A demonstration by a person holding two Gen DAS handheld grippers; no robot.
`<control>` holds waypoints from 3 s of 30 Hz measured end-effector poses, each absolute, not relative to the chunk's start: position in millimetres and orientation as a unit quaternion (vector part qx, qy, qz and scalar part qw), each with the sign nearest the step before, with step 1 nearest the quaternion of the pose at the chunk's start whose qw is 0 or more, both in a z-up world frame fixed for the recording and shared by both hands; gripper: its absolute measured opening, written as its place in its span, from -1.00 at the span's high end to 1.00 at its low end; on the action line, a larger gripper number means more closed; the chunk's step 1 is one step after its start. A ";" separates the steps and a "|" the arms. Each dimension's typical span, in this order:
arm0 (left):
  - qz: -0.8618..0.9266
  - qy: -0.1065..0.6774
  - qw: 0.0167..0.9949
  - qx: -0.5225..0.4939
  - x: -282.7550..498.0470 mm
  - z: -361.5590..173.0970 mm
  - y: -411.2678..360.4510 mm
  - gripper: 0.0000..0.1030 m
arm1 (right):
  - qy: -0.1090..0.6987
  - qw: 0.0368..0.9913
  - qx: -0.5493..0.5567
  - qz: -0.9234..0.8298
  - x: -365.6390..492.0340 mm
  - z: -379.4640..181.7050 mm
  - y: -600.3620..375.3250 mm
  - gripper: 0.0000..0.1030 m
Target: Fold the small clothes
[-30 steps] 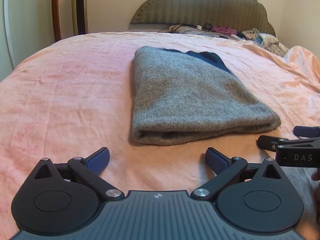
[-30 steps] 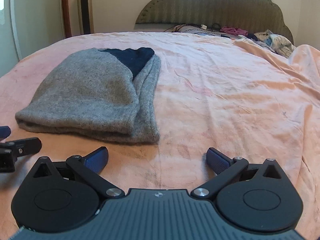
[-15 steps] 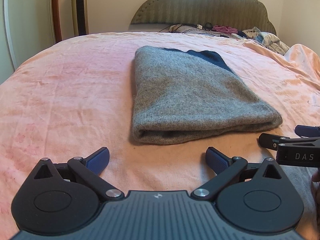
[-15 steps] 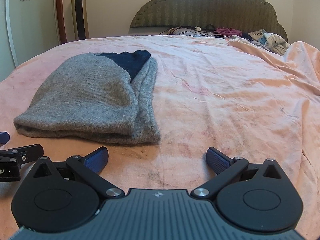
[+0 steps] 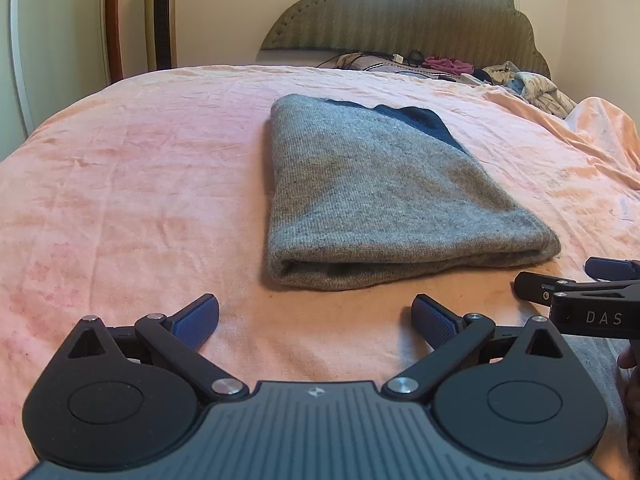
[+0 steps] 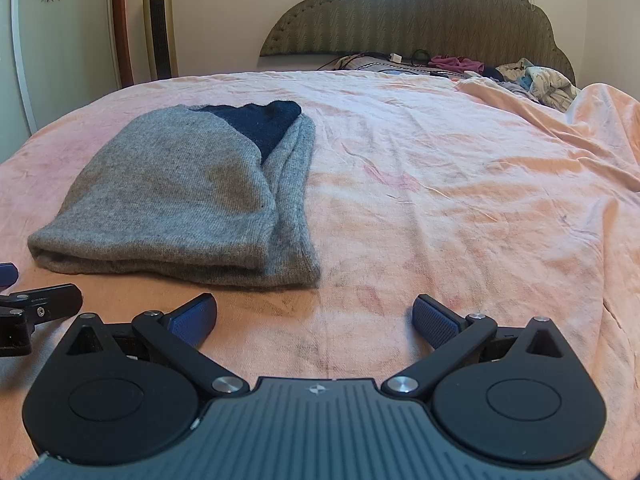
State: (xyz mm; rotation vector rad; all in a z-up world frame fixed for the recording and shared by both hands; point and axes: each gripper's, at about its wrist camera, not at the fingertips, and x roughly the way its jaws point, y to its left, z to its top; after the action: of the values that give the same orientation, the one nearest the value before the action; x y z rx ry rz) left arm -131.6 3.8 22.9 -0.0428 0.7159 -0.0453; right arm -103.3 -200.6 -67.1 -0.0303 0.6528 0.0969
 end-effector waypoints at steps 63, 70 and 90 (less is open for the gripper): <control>0.015 0.350 0.936 -0.025 -128.4 23.4 -1.7 -1.00 | 0.321 0.946 -0.017 0.043 -105.3 -67.0 -198.7 -1.00; 0.008 0.356 0.934 -0.017 -128.7 24.5 -0.9 -1.00 | 0.321 0.946 -0.017 0.043 -105.3 -67.0 -198.8 -1.00; 0.003 0.345 0.937 -0.045 -136.4 26.4 9.3 -1.00 | 0.321 0.946 -0.016 0.043 -105.2 -67.1 -198.5 -1.00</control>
State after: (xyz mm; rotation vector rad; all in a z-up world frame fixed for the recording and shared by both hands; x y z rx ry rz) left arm -136.4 9.3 26.4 -0.0913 0.7056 0.0053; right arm -105.2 -198.5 -67.1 -0.0331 0.6541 0.0879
